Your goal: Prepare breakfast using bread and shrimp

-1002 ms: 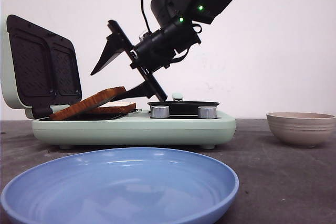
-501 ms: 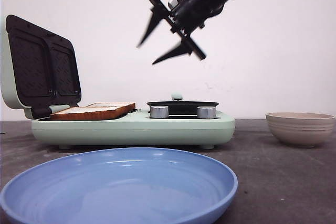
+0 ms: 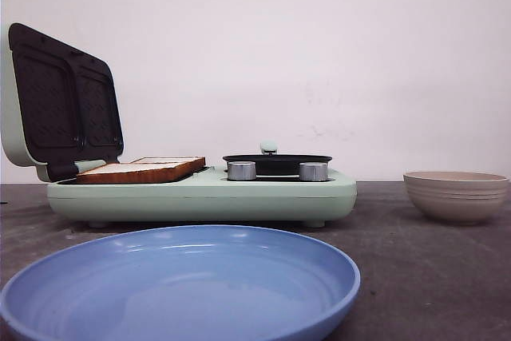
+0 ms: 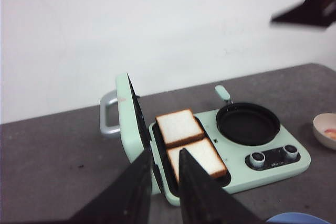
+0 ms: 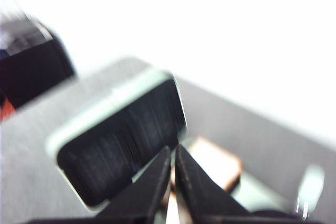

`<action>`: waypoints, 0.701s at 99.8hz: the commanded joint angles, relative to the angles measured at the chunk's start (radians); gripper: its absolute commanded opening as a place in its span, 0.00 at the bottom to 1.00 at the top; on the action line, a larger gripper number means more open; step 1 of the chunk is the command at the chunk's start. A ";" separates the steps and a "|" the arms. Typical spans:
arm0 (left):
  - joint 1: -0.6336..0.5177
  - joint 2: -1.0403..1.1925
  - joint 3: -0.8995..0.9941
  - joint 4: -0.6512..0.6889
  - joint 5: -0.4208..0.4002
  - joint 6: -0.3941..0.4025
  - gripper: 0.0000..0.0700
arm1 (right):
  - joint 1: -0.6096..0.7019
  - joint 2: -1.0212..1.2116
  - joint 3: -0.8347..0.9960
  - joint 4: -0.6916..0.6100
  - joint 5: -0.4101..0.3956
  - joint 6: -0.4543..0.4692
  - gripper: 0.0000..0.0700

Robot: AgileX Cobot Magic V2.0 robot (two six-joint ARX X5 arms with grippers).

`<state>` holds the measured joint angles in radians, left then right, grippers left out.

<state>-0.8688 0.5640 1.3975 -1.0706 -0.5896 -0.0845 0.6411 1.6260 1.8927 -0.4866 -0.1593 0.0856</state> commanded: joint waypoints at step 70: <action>-0.009 -0.081 -0.409 0.388 -0.027 -0.039 0.01 | 0.023 -1.007 -1.236 0.505 0.192 0.012 0.01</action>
<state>-0.8688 0.4892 1.0061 -0.7170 -0.6216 -0.1219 0.6548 0.6632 0.6525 -0.0013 0.0170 0.0765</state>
